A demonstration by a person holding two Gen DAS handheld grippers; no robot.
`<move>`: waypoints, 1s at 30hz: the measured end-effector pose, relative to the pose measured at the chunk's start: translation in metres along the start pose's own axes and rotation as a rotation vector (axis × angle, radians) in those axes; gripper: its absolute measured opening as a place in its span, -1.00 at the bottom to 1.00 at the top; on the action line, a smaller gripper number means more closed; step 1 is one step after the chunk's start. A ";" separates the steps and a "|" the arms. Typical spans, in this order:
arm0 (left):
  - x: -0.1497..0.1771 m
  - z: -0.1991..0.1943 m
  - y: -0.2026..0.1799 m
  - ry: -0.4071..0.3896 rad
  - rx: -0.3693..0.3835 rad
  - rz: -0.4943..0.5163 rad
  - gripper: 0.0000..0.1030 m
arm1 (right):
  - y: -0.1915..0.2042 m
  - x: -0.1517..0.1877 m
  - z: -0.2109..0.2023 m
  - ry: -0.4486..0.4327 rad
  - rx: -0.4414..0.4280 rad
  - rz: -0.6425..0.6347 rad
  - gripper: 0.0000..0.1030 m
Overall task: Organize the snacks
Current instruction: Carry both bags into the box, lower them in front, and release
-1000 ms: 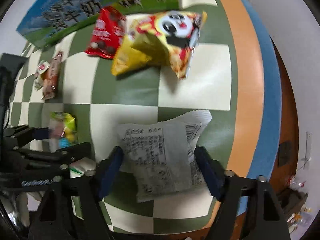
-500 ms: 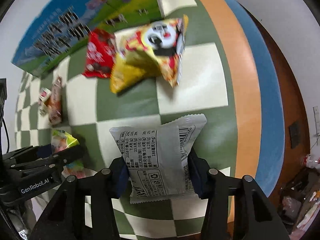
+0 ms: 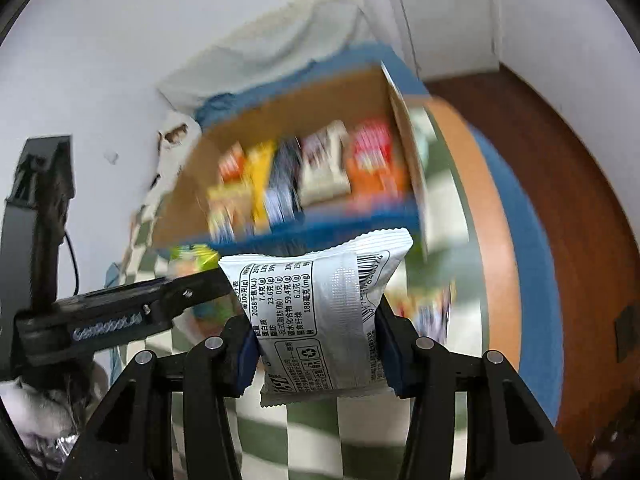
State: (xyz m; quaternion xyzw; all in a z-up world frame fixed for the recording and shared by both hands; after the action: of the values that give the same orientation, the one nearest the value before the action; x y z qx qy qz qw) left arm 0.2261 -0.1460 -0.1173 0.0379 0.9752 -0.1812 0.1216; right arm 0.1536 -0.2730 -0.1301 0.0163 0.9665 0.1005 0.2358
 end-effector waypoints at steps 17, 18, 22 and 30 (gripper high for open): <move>-0.117 0.104 0.043 0.212 -0.086 -0.111 -0.04 | -0.004 -0.118 0.113 0.124 0.016 -0.050 0.02; -0.115 0.105 0.044 0.218 -0.086 -0.114 -0.04 | -0.004 -0.116 0.119 0.142 0.007 -0.049 0.02; -0.109 0.115 0.050 0.256 -0.098 -0.116 -0.03 | -0.005 -0.107 0.141 0.210 -0.019 -0.031 0.04; -0.112 0.110 0.055 0.230 -0.109 -0.113 0.62 | -0.014 -0.105 0.161 0.279 -0.008 -0.001 0.83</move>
State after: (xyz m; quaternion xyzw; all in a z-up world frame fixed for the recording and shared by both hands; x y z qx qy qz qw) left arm 0.3651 -0.1381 -0.2073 -0.0034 0.9917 -0.1288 0.0003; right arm 0.3208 -0.2648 -0.2251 0.0006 0.9895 0.1057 0.0990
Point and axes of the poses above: each gripper's, at about its wrist camera, not at the fingertips, and z roughly the way its jaws point, y to its left, x to its underside, the point moved 2 cm from there along z, roughly the way its jaws point, and after that the axes turned 7 degrees about -z, right-handed, at the moved point
